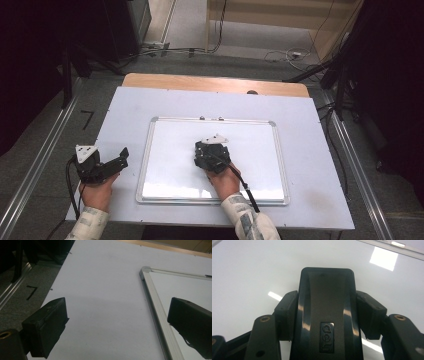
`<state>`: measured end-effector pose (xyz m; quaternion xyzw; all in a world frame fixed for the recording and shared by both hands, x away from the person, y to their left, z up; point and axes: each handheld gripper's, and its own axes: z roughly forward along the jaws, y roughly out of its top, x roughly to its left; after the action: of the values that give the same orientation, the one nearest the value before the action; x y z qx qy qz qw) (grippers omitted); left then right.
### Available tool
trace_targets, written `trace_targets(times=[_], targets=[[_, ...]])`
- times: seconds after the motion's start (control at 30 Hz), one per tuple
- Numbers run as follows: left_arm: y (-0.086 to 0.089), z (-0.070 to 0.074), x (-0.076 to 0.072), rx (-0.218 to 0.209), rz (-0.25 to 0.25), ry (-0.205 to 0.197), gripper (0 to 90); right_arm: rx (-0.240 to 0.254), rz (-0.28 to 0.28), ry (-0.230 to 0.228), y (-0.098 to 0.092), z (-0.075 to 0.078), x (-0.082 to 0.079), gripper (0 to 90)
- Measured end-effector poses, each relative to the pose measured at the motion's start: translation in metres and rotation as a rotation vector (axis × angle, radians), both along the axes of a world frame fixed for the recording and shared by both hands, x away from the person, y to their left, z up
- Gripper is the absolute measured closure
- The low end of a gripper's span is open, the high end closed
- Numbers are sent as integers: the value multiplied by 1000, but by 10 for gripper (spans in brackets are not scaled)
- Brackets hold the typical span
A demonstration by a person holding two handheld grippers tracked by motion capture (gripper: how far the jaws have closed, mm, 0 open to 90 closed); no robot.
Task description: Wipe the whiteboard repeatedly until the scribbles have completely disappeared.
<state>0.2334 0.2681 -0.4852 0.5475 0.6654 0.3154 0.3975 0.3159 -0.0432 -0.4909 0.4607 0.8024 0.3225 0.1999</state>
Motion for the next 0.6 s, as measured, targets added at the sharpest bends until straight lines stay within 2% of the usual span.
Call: trace_targets(times=[0.33,0.6], targets=[[0,0,0,-1,-2,-1,33,0,19,1,18,0,4,383],[2,0,0,-5,-2,0,33,1,3,4,15,1,13,382]])
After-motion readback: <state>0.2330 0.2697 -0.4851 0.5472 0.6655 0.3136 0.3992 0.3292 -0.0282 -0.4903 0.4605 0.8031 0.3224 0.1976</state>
